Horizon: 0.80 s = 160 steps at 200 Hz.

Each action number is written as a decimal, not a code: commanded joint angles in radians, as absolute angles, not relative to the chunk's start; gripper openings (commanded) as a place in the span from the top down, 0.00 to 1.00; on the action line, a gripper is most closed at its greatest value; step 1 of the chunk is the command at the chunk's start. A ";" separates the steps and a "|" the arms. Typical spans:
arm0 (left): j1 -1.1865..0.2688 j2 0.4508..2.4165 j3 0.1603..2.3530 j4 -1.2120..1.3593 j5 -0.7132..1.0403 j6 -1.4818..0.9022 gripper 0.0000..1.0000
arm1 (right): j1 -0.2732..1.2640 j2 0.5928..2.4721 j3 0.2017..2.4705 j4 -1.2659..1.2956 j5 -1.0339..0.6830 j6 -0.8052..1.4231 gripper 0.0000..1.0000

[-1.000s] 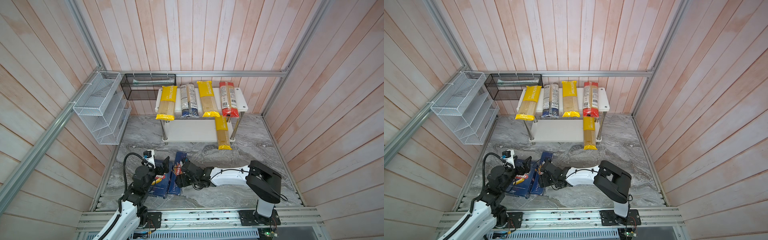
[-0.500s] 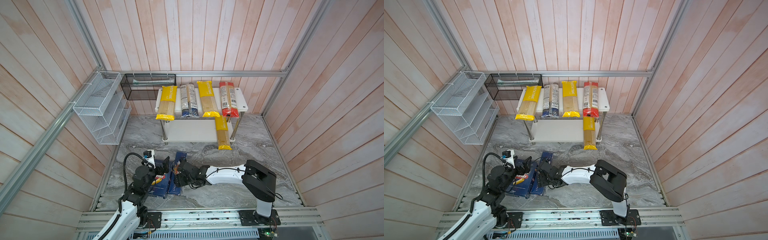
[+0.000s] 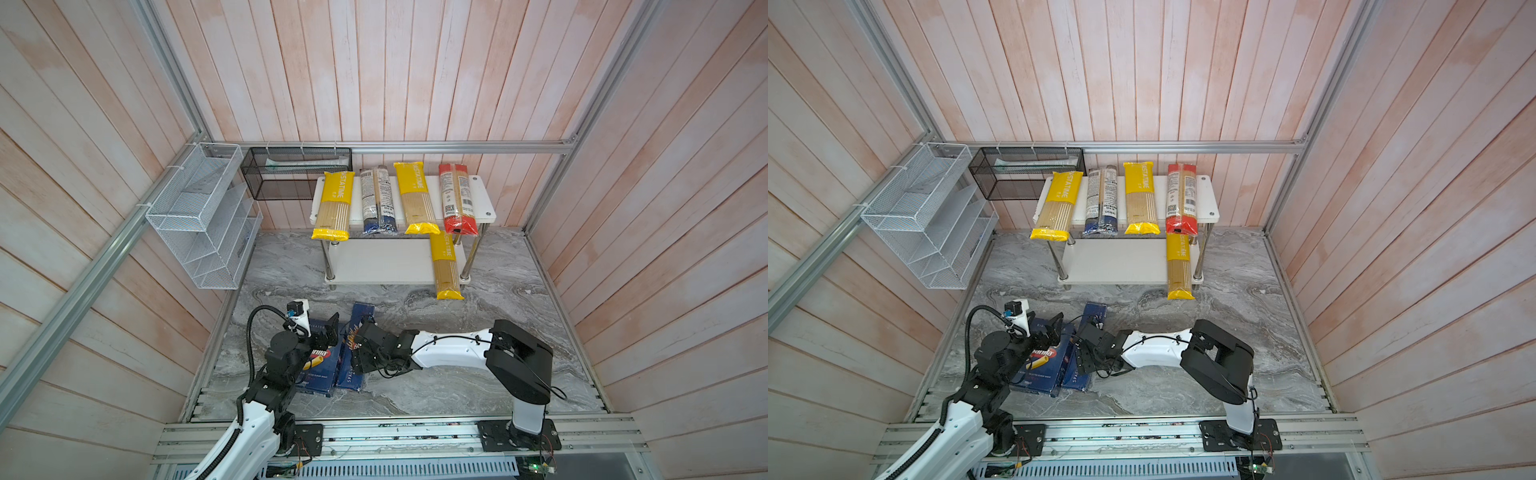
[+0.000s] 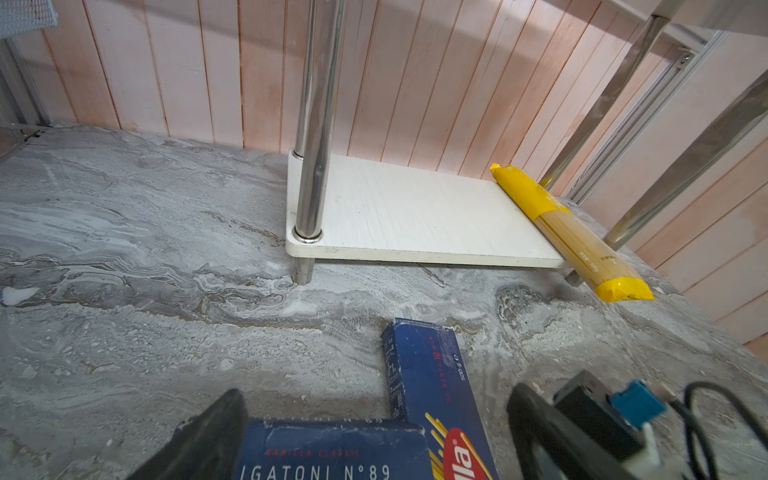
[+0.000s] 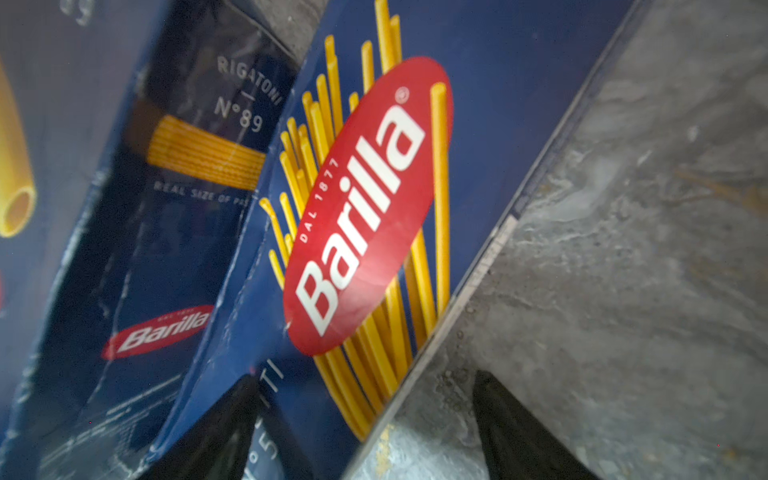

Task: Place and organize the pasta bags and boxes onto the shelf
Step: 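Lower the open right gripper over the blue Barilla Spaghetti N°5 box, then close the right gripper on the Spaghetti box's end and lift it upright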

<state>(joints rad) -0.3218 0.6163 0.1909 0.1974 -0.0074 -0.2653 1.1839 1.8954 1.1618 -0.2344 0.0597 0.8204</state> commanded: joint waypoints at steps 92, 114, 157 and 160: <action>-0.319 0.614 0.223 0.198 -0.012 -0.256 0.00 | 1.138 1.727 1.038 -0.418 0.132 0.820 0.17; -0.319 0.613 0.221 0.196 -0.012 -0.258 0.00 | 1.163 1.719 1.062 -0.360 0.110 0.837 0.17; -0.318 0.607 0.221 0.194 -0.020 -0.259 0.00 | 1.224 1.823 1.193 -0.380 0.144 0.878 0.16; -0.317 0.605 0.220 0.195 -0.020 -0.260 0.00 | 1.227 1.831 1.202 -0.382 0.148 0.881 0.16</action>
<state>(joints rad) -0.3218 0.6159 0.1909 0.1974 -0.0078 -0.2653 1.1992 1.7687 1.1202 -0.3614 0.1085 0.8452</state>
